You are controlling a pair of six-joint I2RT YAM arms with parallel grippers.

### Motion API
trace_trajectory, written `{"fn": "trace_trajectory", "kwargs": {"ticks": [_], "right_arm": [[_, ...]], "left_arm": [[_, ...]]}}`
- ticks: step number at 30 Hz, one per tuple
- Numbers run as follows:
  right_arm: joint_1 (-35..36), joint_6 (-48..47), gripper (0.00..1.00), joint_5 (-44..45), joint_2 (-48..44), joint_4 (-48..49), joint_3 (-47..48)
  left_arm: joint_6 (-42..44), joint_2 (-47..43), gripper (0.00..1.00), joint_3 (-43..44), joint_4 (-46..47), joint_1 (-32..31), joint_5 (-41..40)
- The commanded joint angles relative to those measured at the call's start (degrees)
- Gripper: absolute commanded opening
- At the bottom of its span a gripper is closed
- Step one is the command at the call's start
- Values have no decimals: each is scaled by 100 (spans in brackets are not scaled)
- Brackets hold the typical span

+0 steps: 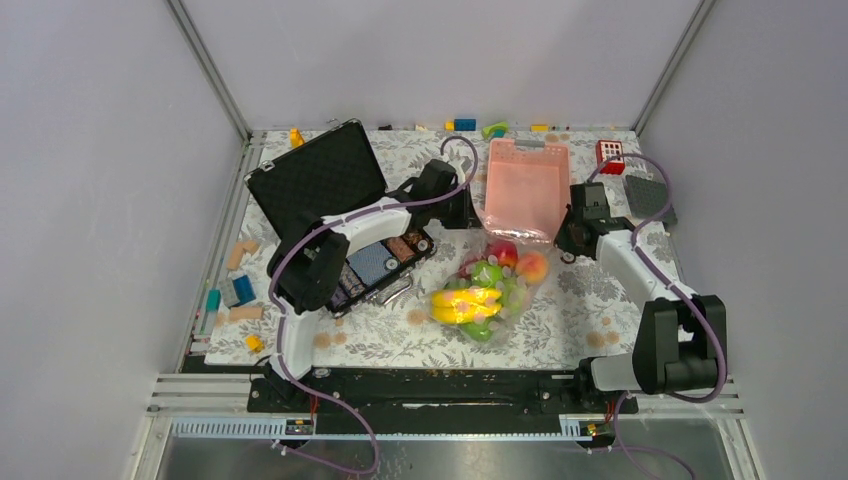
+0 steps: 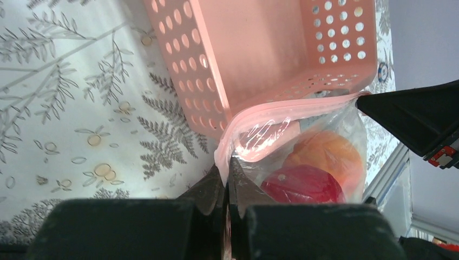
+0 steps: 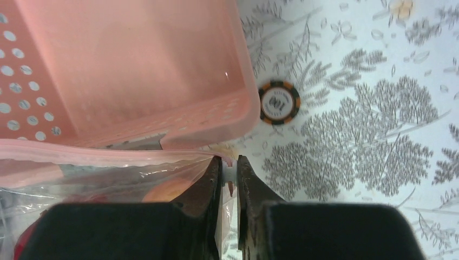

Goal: Place the food in the zip-top bag and seal the zipper
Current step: Place the zipper food storage bag at the center of the board.

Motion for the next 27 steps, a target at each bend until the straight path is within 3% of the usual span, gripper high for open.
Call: {"fn": "trace_trajectory", "kwargs": {"ticks": [1, 5, 6, 9, 13, 15, 20, 23, 27], "right_arm": [[-137, -452, 0, 446, 247, 791, 558], [-163, -519, 0, 414, 361, 521, 762], [-161, -513, 0, 318, 297, 449, 702], [-161, -362, 1, 27, -48, 156, 375], [-153, 37, 2, -556, -798, -125, -378], [-152, 250, 2, -655, -1265, -317, -711], [-156, 485, 0, -63, -2128, -1127, -1155], [-154, 684, 0, 408, -2726, -1711, -1445], [-155, 1145, 10, 661, -3672, -1808, -2101]], "left_arm": [[130, 71, 0, 420, 182, 218, -437], [209, -3, 0, 477, 53, 246, -548], [231, -54, 7, 425, 55, 242, -498], [283, -421, 36, -18, 151, 224, -176], [346, -1166, 68, -721, 427, 182, -102], [373, -1540, 97, -924, 443, 170, -113], [444, -2498, 99, -1305, 215, 146, -336], [494, -3142, 99, -1543, -159, 148, -925], [343, -4213, 99, -2153, -440, 145, -1961]]}}
